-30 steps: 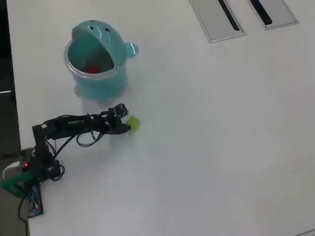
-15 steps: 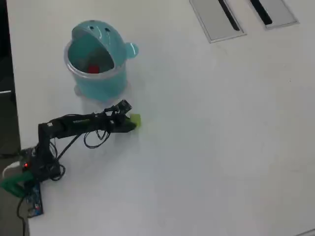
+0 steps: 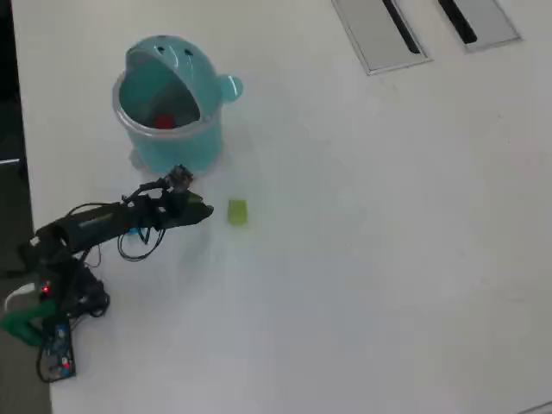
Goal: Grasp RGB lego blocks and put them in the bin one by one.
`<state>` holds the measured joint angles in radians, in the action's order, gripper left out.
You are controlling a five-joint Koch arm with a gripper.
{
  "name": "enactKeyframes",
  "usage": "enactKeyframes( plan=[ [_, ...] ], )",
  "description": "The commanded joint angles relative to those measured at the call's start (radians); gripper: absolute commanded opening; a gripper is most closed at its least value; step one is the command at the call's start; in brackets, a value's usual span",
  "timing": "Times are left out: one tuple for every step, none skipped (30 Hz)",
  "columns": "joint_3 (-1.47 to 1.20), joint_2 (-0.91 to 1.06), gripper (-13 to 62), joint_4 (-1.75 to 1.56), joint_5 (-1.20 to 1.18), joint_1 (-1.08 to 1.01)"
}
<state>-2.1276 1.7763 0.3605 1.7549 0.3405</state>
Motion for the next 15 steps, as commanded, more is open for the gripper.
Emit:
enactKeyframes(
  plan=[
    [0.025,0.078,10.0,0.003,0.011,0.011],
    [0.014,0.095,9.9,0.003,0.011,0.015],
    [0.005,0.112,10.0,0.005,0.009,0.02],
    [-0.003,0.126,10.0,0.005,0.009,0.026],
    [-0.015,0.143,10.2,0.002,0.009,0.028],
    [-0.026,0.153,11.2,-0.002,0.009,0.028],
    [-0.035,0.16,14.6,-0.005,0.011,0.028],
    [-0.044,0.172,17.8,-0.006,0.017,0.028],
    [-0.063,0.187,20.5,-0.006,0.017,0.028],
    [-0.083,0.201,23.0,-0.008,0.017,0.028],
    [-0.101,0.21,26.4,-0.017,0.017,0.028],
    [-0.117,0.224,28.8,-0.043,0.015,0.029],
    [-0.132,0.233,31.0,-0.072,0.011,0.035],
    [-0.144,0.238,32.9,-0.1,0.011,0.044],
    [-0.146,0.238,32.9,-0.123,0.011,0.051]
  ],
)
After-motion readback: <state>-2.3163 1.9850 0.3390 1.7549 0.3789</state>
